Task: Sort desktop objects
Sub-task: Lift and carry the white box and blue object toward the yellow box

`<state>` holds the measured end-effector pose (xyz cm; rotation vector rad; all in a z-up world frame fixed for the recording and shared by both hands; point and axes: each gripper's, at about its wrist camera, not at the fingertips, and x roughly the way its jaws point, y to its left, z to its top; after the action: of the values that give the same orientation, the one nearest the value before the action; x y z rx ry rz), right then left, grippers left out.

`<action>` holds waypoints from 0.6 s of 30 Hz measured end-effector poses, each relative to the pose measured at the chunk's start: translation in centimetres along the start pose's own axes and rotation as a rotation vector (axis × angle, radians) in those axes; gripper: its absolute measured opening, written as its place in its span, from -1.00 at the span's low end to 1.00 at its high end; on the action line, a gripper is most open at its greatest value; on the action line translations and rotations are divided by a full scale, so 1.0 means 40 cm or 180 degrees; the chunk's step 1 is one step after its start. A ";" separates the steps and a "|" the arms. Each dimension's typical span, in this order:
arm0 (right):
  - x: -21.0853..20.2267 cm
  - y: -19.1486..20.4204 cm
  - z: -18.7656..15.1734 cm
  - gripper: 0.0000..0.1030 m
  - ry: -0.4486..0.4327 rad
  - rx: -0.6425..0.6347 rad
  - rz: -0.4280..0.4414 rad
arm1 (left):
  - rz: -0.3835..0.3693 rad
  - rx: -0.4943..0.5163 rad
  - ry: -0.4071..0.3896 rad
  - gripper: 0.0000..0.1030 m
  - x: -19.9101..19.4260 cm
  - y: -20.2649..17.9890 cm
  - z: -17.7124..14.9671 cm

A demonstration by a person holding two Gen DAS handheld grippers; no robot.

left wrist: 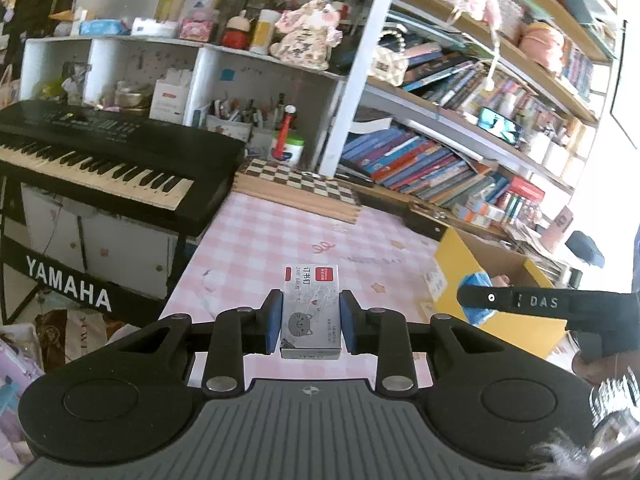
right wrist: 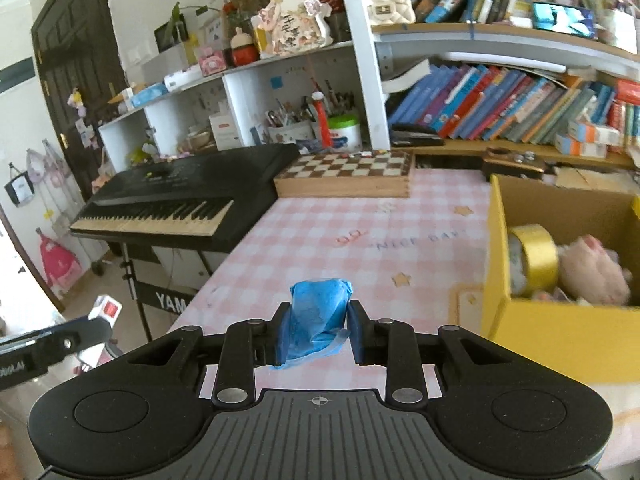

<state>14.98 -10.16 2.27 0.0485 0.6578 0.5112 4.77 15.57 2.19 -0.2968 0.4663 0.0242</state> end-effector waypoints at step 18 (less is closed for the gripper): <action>-0.183 -0.041 -0.183 -0.44 0.0199 0.0553 -0.0331 | -0.0633 0.0219 0.0354 -0.46 -0.039 -0.114 -0.085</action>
<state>6.43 -15.90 0.32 0.1616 0.7608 0.3558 2.30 10.29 1.24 -0.2766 0.5450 -0.2027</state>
